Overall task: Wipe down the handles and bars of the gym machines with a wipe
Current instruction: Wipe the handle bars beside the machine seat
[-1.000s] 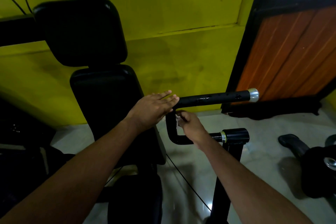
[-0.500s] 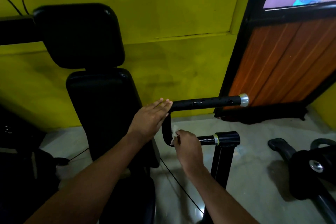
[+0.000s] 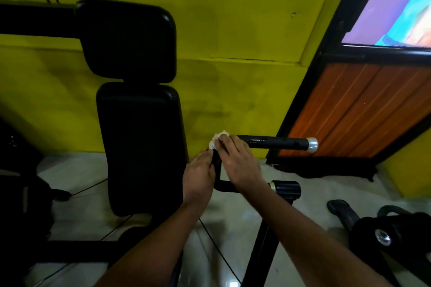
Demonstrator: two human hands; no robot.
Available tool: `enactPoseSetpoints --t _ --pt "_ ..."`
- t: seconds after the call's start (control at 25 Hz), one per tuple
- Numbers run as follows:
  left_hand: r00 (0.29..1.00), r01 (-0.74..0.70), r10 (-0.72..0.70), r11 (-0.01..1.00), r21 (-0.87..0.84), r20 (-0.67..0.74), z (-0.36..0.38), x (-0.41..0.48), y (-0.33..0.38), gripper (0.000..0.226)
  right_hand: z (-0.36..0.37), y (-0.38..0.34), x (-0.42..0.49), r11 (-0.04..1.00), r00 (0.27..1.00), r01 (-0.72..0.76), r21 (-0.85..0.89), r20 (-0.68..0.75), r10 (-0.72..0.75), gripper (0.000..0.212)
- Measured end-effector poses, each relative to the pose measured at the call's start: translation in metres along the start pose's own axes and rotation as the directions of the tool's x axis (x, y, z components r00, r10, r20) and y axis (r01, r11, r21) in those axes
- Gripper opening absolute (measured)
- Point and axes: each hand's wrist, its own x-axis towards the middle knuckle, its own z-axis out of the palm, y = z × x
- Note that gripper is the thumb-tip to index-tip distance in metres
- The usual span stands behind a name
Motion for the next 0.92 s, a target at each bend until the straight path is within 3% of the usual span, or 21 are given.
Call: enactPoseSetpoints --t 0.04,0.16,0.28,0.4,0.44,0.48,0.56,0.6,0.72,0.84,0.88,0.92 --pt "1.0 0.023 -0.023 0.999 -0.029 -0.002 0.004 -0.004 -0.001 0.034 -0.003 0.011 0.003 0.998 0.998 0.048 -0.032 0.036 -0.047 0.044" --pt "0.998 0.058 -0.06 0.996 -0.074 -0.023 0.013 -0.011 0.002 0.042 -0.018 0.023 0.023 0.992 0.981 -0.124 -0.012 0.149 0.124 0.038" --pt "0.998 0.046 -0.049 0.998 -0.046 -0.047 0.017 -0.014 0.008 0.05 -0.02 0.015 0.026 0.999 0.989 0.031 0.024 0.146 -0.035 0.041" --pt "0.996 0.033 -0.036 0.999 -0.038 -0.077 0.021 -0.014 0.003 0.048 -0.022 0.016 0.027 0.993 0.981 -0.064 0.1 0.187 0.045 0.04" --pt "0.996 0.042 -0.047 0.997 -0.058 -0.072 0.021 -0.014 0.002 0.044 -0.02 0.013 0.026 0.993 0.988 -0.019 0.117 0.155 0.001 0.037" --pt "0.996 0.057 -0.063 0.995 -0.08 -0.07 0.02 -0.015 0.001 0.038 -0.019 0.008 0.023 0.988 0.985 0.126 0.087 0.108 -0.135 0.032" --pt "0.995 0.063 -0.07 0.994 -0.093 -0.065 0.02 -0.017 -0.003 0.029 -0.013 0.011 0.017 0.91 0.908 0.414 0.019 0.062 -0.414 0.031" --pt "0.997 0.047 -0.052 0.995 -0.084 -0.058 0.02 -0.019 -0.006 0.032 -0.01 0.017 0.018 0.907 0.905 0.422 0.014 0.053 -0.422 0.033" --pt "0.999 0.048 -0.049 0.995 -0.084 -0.012 0.019 -0.022 -0.014 0.044 -0.005 0.021 0.016 0.991 0.993 0.113 0.076 -0.047 -0.11 0.033" --pt "0.996 0.087 -0.084 0.991 -0.098 0.035 0.017 -0.021 -0.013 0.043 0.008 0.004 -0.009 0.996 0.989 0.072 0.056 -0.13 -0.064 0.024" --pt "0.996 0.077 -0.074 0.994 -0.084 0.045 0.015 -0.021 -0.013 0.044 0.012 -0.004 -0.017 0.987 0.989 -0.041 0.155 -0.137 0.063 0.02" --pt "0.997 0.06 -0.056 0.996 -0.064 0.058 0.014 -0.021 -0.012 0.045 0.013 -0.013 -0.023 0.913 0.95 -0.238 0.332 -0.117 0.29 0.017"
